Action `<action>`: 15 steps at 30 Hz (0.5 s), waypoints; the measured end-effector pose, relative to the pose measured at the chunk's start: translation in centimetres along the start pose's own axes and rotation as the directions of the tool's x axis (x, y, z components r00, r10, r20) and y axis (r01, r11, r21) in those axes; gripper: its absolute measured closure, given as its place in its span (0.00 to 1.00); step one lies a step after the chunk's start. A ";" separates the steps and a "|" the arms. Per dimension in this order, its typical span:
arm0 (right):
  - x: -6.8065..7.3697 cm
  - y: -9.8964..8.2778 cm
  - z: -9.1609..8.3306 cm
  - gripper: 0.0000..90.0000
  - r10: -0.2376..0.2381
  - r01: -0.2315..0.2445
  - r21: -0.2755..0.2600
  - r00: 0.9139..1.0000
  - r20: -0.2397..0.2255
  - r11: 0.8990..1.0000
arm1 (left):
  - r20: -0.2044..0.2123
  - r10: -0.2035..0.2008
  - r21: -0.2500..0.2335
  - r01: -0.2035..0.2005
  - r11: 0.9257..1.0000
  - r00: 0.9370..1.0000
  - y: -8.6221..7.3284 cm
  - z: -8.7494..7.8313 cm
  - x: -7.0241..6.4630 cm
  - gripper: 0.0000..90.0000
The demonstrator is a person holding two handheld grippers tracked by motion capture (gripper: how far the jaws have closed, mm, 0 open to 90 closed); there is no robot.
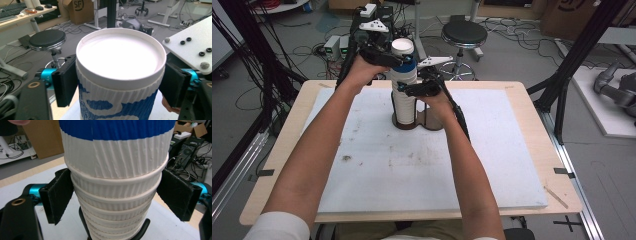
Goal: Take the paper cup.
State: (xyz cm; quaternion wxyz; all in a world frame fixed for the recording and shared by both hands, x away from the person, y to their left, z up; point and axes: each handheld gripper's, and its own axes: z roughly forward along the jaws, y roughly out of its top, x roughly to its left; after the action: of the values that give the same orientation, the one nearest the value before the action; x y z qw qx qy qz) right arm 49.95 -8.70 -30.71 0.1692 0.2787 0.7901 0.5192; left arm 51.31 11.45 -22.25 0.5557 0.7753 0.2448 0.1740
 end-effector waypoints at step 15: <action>0.0 0.0 0.0 0.18 0.007 -0.007 0.003 1.000 0.000 1.000 | 0.000 0.011 0.003 -0.011 1.000 1.000 0.1 0.0 0.0 0.31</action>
State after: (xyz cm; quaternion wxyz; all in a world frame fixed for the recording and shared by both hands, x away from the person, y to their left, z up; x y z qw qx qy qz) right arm 49.94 -8.73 -30.73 0.1668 0.2818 0.7899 0.5185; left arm 51.31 11.46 -22.11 0.5536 0.7774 0.2408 0.1765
